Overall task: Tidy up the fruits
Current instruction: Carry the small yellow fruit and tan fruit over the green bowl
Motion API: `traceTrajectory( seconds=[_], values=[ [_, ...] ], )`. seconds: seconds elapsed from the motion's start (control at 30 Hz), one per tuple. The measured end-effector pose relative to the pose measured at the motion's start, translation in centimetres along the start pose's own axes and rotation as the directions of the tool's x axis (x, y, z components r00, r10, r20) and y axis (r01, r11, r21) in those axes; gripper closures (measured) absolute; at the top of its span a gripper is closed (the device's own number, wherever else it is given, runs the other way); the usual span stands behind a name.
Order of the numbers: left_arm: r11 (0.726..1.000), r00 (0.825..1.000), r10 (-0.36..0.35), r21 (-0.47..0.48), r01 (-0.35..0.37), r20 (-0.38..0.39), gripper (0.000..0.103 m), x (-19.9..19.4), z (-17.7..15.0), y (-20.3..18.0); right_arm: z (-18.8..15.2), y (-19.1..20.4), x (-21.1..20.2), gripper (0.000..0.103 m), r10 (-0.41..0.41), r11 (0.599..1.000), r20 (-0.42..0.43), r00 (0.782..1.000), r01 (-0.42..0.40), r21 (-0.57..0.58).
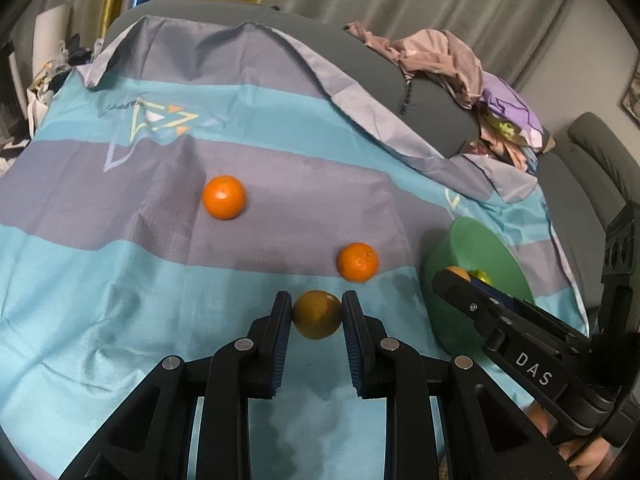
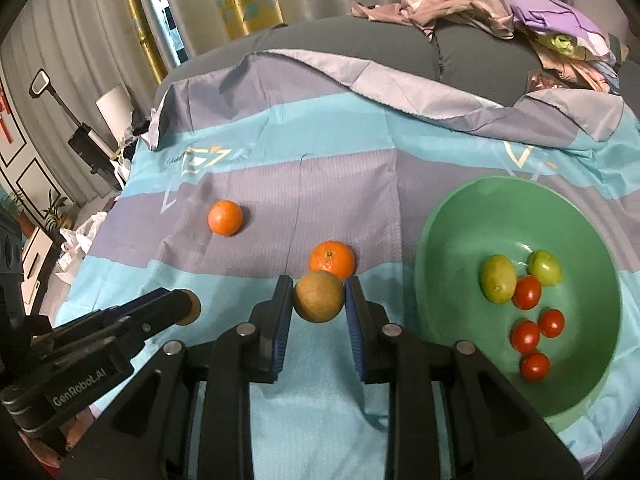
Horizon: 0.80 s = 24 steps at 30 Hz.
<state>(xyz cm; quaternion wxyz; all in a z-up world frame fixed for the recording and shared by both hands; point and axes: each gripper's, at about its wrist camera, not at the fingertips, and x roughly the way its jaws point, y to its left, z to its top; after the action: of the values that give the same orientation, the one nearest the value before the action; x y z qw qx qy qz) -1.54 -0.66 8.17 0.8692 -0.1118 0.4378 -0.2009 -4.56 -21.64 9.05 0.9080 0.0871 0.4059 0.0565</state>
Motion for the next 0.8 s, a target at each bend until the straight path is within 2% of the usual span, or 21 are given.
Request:
traceTrajectory(
  seconds=[0.37,0.6,0.8],
  values=[
    [0.997,0.999,-0.036,0.068,0.034,0.021,0.078,-0.1,0.7,-4.1,1.0,-2.6,-3.1,0.076,0.001,0.999,0.069,0.998,-0.005,0.054],
    [0.991,0.998,-0.061,0.123,0.056,0.035,0.078,0.5,1.1,-7.4,1.5,-5.5,-4.9,0.076,-0.044,0.994,0.105,0.993,0.033,0.109],
    [0.985,0.996,-0.087,0.151,0.083,0.017,0.078,1.6,1.1,-9.9,1.7,-8.4,-6.2,0.076,-0.095,0.984,0.122,0.988,0.075,0.161]
  ],
)
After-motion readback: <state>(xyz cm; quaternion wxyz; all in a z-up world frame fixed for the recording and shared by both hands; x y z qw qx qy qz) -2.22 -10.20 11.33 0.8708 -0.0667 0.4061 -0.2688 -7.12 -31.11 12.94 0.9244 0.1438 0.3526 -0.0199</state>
